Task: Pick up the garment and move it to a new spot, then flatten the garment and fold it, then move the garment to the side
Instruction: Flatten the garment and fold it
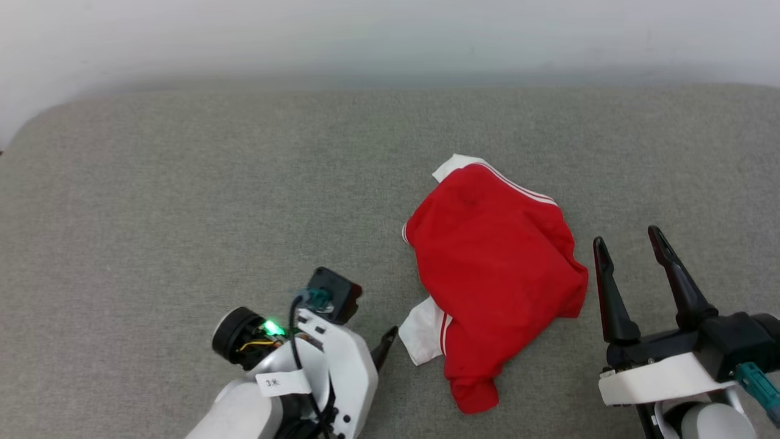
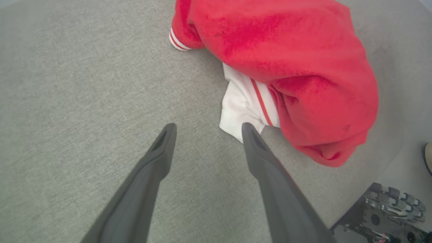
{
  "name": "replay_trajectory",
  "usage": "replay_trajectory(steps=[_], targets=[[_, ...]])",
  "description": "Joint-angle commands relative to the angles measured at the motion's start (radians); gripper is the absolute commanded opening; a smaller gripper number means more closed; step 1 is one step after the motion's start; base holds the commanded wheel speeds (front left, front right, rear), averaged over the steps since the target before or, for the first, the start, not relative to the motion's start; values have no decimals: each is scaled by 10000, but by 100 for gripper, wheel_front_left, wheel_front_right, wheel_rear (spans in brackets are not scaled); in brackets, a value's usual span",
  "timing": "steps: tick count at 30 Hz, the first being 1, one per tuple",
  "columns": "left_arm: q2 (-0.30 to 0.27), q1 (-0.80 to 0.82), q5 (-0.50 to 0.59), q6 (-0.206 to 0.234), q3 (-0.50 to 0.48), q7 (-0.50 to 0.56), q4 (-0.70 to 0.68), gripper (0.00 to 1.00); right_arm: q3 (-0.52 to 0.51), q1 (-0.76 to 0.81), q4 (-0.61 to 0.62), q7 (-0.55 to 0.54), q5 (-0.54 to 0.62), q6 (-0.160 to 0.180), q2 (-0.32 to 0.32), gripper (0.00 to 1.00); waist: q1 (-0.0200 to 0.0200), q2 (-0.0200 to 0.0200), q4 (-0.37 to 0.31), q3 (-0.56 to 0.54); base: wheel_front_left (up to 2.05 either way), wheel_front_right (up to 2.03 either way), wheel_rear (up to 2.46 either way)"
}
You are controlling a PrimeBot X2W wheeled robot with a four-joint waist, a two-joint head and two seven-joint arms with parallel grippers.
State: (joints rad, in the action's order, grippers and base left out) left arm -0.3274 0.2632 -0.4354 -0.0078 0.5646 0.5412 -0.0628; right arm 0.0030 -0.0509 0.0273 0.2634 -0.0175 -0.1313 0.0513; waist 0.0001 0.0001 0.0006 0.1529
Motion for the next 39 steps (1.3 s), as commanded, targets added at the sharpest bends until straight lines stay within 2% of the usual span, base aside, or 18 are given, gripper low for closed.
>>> replay_trajectory(steps=[1, 6, 11, 18, 19, 20, 23, 29, 34, 39], targets=[[98, 100, -14, -18, 131, 222, 12, 100, 29, -193, 61, 20, 25, 10, -20, 100, -1, -1, -158, 247, 0, 0, 0], [429, 656, -55, -72, 345, 591, 369, 100, 112, -360, 108, 20, 63, 10, -21, 100, -1, -1, -430, 744, 0, 0, 0], [585, 1106, 170, -85, 502, 471, 1128, 100, 165, -579, 159, 20, 24, 10, -20, 100, -1, -1, -697, 1162, 0, 0, 0], [743, 1354, 228, -347, 764, 322, 2134, 100, 32, -756, 202, 20, -66, 10, -20, 100, -1, -1, -817, 1541, 0, 0, 0], [753, 1351, 192, -401, 845, 348, 2271, 39, 8, -764, 207, 20, -66, 10, -20, 100, -1, -1, -812, 1563, 0, 0, 0], [777, 1328, 132, -447, 873, 311, 2415, 0, -5, -753, 209, 20, -65, 10, -20, 100, -1, -1, -804, 1579, 0, 0, 0], [785, 1192, 72, -541, 1018, 293, 2730, 0, -78, -740, 162, 20, -27, 10, -20, 100, -1, -1, -749, 1539, 0, 0, 0], [590, 1095, 81, -201, 615, -325, 2847, 0, -186, -661, -28, 20, 31, 10, -20, 100, -1, -1, -479, 1036, 0, 0, 0], [293, 1018, 223, 374, -45, -1218, 2513, 0, -269, -434, -278, 20, -58, 10, -20, 100, -1, -1, -168, 322, 0, 0, 0], [-266, 692, 254, 1219, -1039, -2040, 1819, 0, -325, -215, -519, 20, -125, 10, -20, 100, -1, -1, 102, -274, 0, 0, 0]])
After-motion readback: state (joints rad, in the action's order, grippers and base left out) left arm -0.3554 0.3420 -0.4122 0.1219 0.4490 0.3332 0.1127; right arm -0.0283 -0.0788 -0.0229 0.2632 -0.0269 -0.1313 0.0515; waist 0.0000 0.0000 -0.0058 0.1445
